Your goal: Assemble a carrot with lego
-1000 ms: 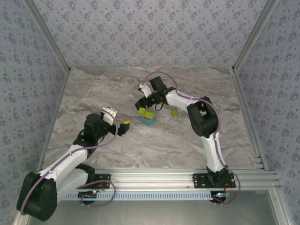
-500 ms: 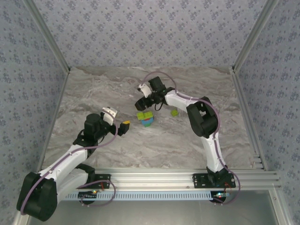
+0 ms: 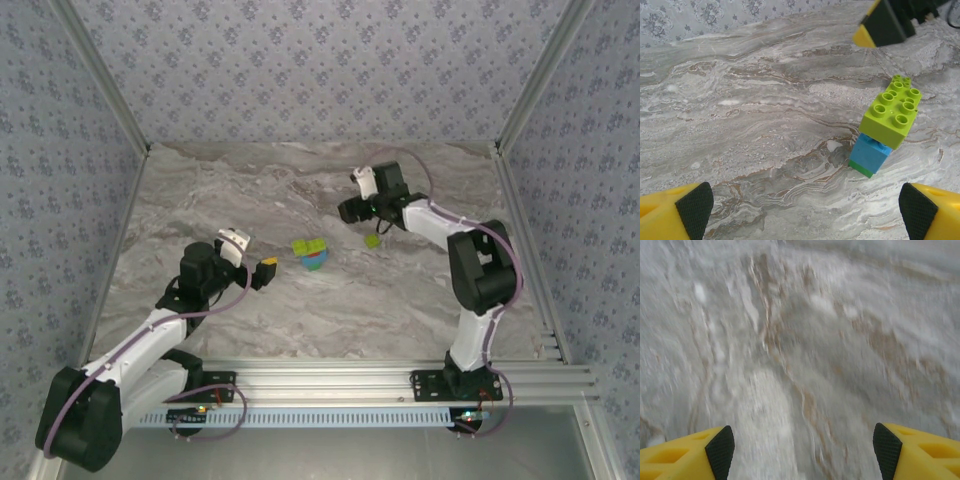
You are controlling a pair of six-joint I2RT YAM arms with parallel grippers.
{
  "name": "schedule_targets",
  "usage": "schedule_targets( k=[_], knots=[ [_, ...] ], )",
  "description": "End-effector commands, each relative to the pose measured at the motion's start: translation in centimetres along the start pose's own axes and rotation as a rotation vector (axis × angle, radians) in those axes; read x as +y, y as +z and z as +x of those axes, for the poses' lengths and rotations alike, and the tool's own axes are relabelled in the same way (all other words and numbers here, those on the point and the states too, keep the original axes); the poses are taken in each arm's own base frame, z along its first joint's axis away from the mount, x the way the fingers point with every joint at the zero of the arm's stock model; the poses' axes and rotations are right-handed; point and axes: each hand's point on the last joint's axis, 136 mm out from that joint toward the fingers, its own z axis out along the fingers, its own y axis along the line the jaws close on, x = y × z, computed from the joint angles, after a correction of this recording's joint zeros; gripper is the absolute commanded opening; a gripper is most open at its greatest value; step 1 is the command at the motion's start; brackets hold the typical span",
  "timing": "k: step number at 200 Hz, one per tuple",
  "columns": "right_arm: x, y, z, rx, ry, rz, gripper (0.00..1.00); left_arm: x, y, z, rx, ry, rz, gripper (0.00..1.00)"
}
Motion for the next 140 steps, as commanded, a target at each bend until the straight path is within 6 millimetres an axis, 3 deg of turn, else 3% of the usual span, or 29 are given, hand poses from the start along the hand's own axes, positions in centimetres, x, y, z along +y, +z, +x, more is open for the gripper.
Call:
schedule_targets(
  k=[1, 34, 78, 140],
  knots=[
    [0.0, -0.8, 4.7, 0.113, 0.023, 0.048, 0.78, 0.1, 0.1, -1.6, -0.032, -0.01, 0.008, 0.98],
    [0.1, -1.5, 7.6, 0.179, 0.029, 0.087, 0.78, 0.1, 0.2, -1.6, -0.032, -0.011, 0.009, 0.97],
    [-0.4, -0.8, 10.3, 0.228, 0.079, 0.105, 0.77, 0.0, 0.3, -1.6, -0.028, -0.015, 0.015, 0.97],
    [-1.2, -1.2, 10.8, 0.201, 0.124, 0.152, 0.76, -0.1, 0.6, -1.4, -0.02, -0.02, 0.026, 0.98]
  ],
)
